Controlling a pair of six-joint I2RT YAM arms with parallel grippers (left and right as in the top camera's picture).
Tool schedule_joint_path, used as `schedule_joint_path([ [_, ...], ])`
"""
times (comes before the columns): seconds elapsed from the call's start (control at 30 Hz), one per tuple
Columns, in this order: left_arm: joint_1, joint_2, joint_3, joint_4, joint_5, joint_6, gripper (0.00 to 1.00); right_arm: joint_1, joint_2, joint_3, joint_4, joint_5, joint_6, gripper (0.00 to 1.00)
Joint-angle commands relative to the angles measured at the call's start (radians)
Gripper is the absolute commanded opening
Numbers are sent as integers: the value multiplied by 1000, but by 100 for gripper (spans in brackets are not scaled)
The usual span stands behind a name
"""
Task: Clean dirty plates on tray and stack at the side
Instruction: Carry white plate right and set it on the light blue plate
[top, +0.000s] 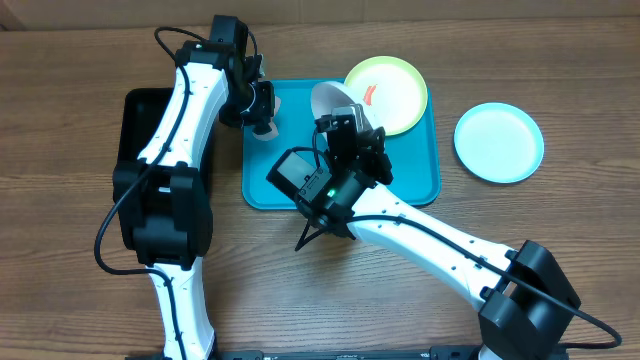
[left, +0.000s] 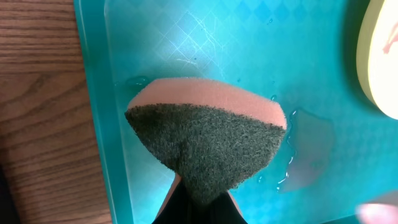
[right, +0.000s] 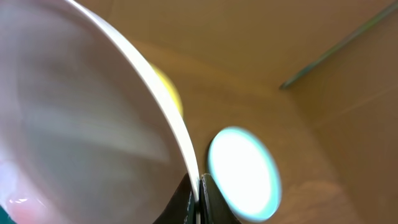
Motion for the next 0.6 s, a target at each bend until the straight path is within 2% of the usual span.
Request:
schedule_joint_path([
  [0.0, -8, 2, 16, -3, -5, -16, 4, -74, -26, 16, -9, -233, 87, 4],
  [0.13, -8, 2, 16, -3, -5, -16, 4, -212, -67, 16, 4, -506, 73, 4],
  [0.37, -8, 2, 16, -6, -5, -15, 4, -602, -89, 16, 71, -1027, -130, 4],
  [0.57, -17, 2, 16, -16, -6, -15, 4, -926, -89, 14, 105, -1233, -158, 4],
])
